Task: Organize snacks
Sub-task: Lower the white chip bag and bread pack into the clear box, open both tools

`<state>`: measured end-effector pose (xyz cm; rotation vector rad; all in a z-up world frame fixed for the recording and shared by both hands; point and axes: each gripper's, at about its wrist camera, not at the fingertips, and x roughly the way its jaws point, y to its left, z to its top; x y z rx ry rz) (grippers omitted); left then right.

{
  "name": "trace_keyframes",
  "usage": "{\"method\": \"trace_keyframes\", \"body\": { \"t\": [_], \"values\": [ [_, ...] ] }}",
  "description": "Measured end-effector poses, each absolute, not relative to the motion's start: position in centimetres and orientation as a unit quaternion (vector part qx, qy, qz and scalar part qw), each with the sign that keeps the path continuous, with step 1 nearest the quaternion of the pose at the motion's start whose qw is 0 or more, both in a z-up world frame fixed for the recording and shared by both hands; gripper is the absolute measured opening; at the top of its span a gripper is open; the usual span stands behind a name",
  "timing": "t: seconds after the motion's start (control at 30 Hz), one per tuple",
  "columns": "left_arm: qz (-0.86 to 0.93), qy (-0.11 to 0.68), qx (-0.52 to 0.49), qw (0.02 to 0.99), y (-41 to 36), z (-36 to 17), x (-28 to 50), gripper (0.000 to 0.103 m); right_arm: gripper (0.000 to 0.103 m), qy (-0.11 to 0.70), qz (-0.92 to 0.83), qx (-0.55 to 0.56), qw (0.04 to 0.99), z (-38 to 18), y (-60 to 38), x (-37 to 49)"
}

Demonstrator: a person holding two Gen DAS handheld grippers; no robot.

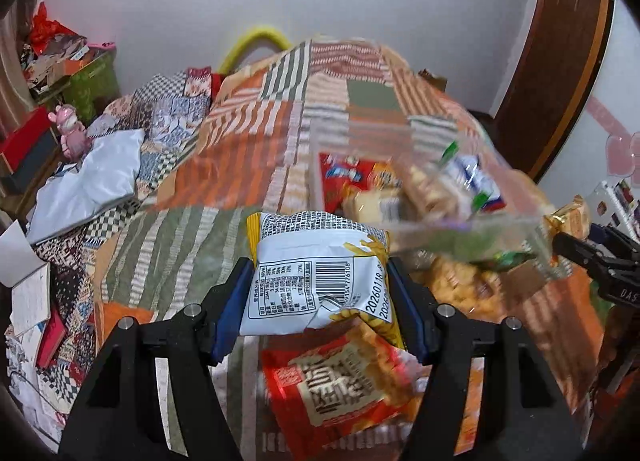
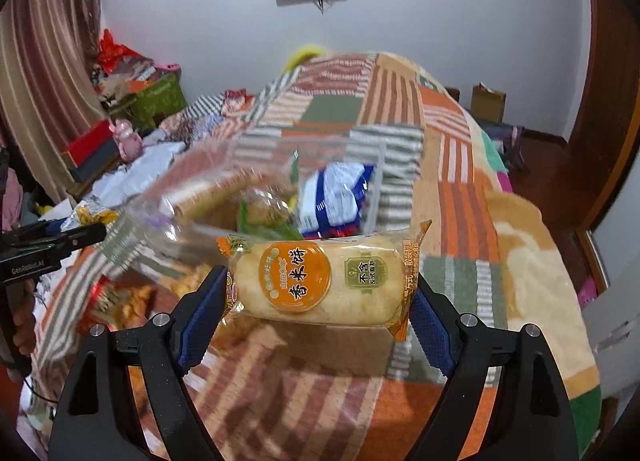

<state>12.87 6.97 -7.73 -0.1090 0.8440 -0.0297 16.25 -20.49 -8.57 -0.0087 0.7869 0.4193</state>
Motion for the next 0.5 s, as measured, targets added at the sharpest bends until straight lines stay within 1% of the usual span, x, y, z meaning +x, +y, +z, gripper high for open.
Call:
{"method": "trace_keyframes", "body": {
  "t": [0.23,0.5],
  "values": [
    [-0.029,0.402,-0.055,0.914,5.5,-6.9,15.3,0.065,0.083,0.363,0.206,0.004,0.909,-7.7,-19.1,18.1],
    [-0.034,0.422,-0.052,0.905,4.3,-8.4,18.3,0.065,0.083,0.372,0.198,0.008,0.907,-8.7,-18.0,20.6]
  ]
}}
